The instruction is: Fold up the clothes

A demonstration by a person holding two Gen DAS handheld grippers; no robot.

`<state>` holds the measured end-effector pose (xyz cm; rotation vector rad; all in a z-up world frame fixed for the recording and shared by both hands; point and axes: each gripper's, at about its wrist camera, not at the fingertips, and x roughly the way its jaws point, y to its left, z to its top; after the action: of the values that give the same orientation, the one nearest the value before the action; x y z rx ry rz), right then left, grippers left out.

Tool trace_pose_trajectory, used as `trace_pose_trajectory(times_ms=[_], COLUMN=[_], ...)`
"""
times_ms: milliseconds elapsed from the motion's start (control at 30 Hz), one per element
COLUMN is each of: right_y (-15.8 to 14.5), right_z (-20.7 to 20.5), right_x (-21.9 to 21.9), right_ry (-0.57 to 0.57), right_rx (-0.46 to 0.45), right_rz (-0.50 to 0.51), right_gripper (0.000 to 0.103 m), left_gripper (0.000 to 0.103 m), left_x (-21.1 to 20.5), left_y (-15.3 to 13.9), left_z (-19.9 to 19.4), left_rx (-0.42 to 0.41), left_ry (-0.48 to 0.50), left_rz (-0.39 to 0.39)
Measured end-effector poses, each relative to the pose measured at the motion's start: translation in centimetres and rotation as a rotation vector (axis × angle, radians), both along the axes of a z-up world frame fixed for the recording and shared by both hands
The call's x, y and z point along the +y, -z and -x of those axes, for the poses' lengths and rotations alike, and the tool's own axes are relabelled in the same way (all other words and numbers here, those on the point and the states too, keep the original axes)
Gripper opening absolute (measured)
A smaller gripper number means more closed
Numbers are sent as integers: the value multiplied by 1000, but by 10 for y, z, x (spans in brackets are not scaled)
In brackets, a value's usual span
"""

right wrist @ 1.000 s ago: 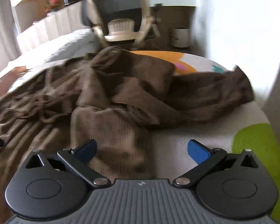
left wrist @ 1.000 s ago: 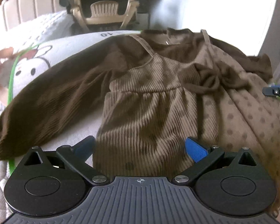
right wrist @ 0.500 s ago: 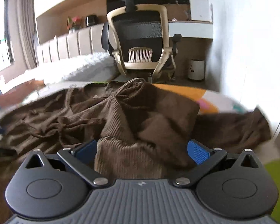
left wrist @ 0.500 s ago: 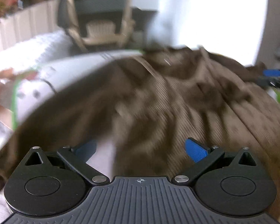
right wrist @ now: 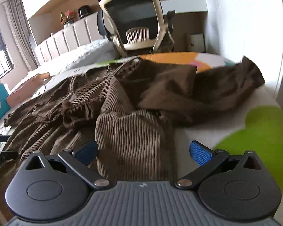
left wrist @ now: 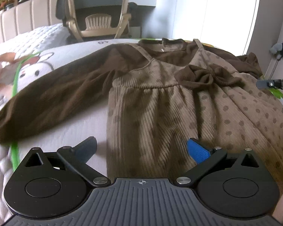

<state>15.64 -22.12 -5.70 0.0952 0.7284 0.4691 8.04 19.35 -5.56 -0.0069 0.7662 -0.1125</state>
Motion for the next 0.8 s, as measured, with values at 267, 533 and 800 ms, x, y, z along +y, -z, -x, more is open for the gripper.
trace_pose_trajectory(times_ms=[267,533,800], right_y=[3,6,8], right_z=[-5,-5,-2], right_x=[14,17,15], right_ry=[8,14,18], right_rx=[-12,-20,-27], right_rz=[63,79,79], right_gripper=[103,103,103], left_gripper=[103,103,98], left_x=[-4,95,151], left_y=[-4,-37,-12], left_z=[23,-17,-44], left_rx=[3,-18,8], left_ry=[-32,-554,-742], left_rz=[28,111,46])
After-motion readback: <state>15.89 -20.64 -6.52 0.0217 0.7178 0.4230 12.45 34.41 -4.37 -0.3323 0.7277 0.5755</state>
